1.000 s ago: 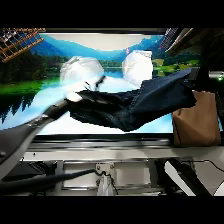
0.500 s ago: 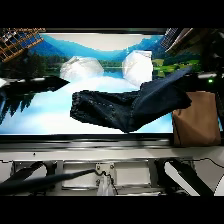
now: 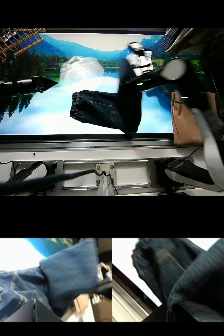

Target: Fold the clothes and pants, and hang the long-sleeved shirts on hangers.

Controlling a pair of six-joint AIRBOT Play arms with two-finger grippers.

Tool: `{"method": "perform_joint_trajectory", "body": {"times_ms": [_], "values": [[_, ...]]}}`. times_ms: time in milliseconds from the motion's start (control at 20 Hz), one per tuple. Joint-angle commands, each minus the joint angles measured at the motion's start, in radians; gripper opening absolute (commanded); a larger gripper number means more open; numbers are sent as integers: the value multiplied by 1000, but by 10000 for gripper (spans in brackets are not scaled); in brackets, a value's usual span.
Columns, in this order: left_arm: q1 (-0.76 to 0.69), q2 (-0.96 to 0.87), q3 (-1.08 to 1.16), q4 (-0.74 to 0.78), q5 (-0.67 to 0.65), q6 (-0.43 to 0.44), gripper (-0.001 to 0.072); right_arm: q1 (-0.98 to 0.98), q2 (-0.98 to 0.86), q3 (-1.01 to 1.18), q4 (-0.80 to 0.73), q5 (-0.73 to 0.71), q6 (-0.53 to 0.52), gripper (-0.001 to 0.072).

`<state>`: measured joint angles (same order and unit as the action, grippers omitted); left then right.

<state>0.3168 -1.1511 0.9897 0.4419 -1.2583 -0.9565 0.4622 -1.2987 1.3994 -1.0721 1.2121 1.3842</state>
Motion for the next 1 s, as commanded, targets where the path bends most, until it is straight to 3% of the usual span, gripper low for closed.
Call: {"method": "perform_joint_trajectory", "body": {"times_ms": [0,150,300,450,550,650,750,800,950], "values": [[22,1,1,60,8,-59,18,212,-223,104,-32,-192,34,29],[22,1,1,187,22,-107,18,323,-477,341,-65,-197,67,33],[47,11,1,232,43,-119,18,375,-626,521,-38,-195,182,328],[72,16,1,232,63,-122,18,392,-626,550,12,-142,188,326],[71,15,0,232,66,-121,19,376,-608,570,-28,20,209,253],[70,15,0,232,69,-122,19,351,-557,569,-129,163,227,159],[70,15,0,231,69,-122,19,315,-467,569,-296,212,248,134],[70,15,-1,231,69,-122,19,292,-414,569,-380,197,261,36],[70,16,-1,231,69,-122,18,158,-265,566,-538,148,301,31]]}}
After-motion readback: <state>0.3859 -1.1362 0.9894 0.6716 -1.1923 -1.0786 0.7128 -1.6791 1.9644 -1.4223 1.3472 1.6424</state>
